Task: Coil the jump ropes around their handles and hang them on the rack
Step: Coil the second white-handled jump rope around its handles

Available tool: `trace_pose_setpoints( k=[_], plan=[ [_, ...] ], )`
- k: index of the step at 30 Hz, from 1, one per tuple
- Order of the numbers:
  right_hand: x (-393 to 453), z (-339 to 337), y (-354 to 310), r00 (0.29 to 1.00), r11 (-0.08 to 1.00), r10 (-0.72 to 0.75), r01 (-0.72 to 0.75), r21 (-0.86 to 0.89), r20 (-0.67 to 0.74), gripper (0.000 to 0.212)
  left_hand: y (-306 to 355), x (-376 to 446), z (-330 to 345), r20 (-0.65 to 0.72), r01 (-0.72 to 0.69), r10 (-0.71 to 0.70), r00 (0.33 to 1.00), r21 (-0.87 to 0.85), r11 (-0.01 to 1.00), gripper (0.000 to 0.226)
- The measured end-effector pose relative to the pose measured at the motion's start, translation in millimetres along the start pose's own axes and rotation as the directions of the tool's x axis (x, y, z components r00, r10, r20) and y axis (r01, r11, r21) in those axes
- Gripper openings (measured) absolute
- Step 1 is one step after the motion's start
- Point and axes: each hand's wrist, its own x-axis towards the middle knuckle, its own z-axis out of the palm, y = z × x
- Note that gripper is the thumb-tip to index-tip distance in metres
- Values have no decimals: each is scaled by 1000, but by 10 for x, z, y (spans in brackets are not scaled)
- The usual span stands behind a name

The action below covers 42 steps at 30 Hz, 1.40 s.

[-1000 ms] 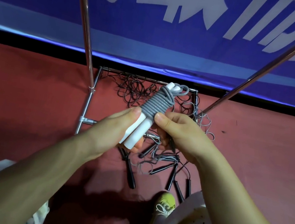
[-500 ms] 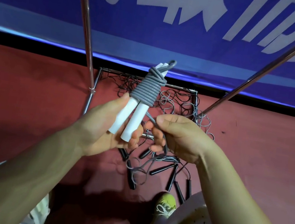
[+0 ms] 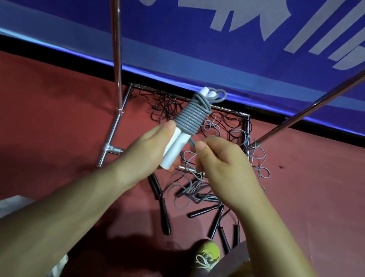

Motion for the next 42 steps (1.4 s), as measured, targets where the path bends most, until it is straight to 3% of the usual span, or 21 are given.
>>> trace_pose_setpoints(
  k=[4, 7, 11, 16, 19, 21, 23, 24, 26, 27, 28, 29, 30, 31, 32, 36, 42],
  plan=[
    [-31, -21, 4, 998, 994, 65, -64, 89, -13, 39, -60, -8, -2, 131, -34, 20, 991, 109, 993, 24],
    [-37, -9, 15, 995, 988, 99, -96, 122, -17, 44, -47, -5, -14, 210, 23, -53, 976, 143, 989, 20],
    [-18, -27, 41, 992, 969, 129, -125, 214, -4, 38, 5, 17, -66, 248, 129, -152, 957, 108, 986, 35],
    [-1, -15, 69, 993, 927, 108, -116, 356, 43, 33, 16, 35, -107, 285, 45, -77, 956, 116, 992, 44],
    [1, 7, 57, 995, 921, 70, -90, 379, 66, 30, 52, -9, -123, 321, 21, -70, 945, 153, 988, 32],
    [-1, 11, 16, 996, 892, 21, -56, 448, 82, 31, 68, -58, -121, 378, 79, -115, 919, 111, 991, 30],
    [-12, -6, -10, 986, 813, -76, -25, 581, 150, 28, 64, -94, -118, 489, 302, -268, 830, 9, 953, 49],
    [-10, -16, -6, 975, 785, -121, -20, 619, 184, 27, 70, -96, -130, 588, 448, -336, 736, -51, 893, 67],
    [7, -30, 61, 964, 798, -148, -14, 602, 220, 32, 77, -88, -117, 827, 717, -224, 516, -274, 641, 83],
    [16, -38, 99, 962, 815, -142, -20, 579, 233, 37, 90, -97, -102, 876, 781, -138, 463, -329, 530, 79],
    [23, -48, 131, 961, 829, -124, -37, 558, 248, 36, 93, -85, -89, 876, 784, -124, 466, -344, 516, 75],
    [23, -58, 148, 959, 834, -102, -63, 549, 264, 30, 69, -62, -100, 842, 723, -174, 510, -310, 617, 69],
    [25, -67, 167, 954, 829, -82, -95, 550, 288, 23, 52, -42, -119, 756, 605, -244, 608, -241, 759, 63],
    [30, -79, 183, 945, 817, -70, -130, 562, 321, 20, 63, -41, -136, 668, 500, -272, 693, -173, 849, 58],
    [41, -96, 198, 932, 802, -65, -164, 575, 357, 20, 78, -55, -152, 618, 444, -285, 733, -118, 888, 54],
    [72, -127, 223, 916, 844, 26, -235, 482, 401, 27, 75, -67, -179, 522, 348, -259, 812, -79, 934, 52],
    [102, -77, 205, 967, 935, 77, -155, 320, 241, 44, 73, -22, -133, 390, 279, -223, 893, -92, 956, 53]
  ],
)
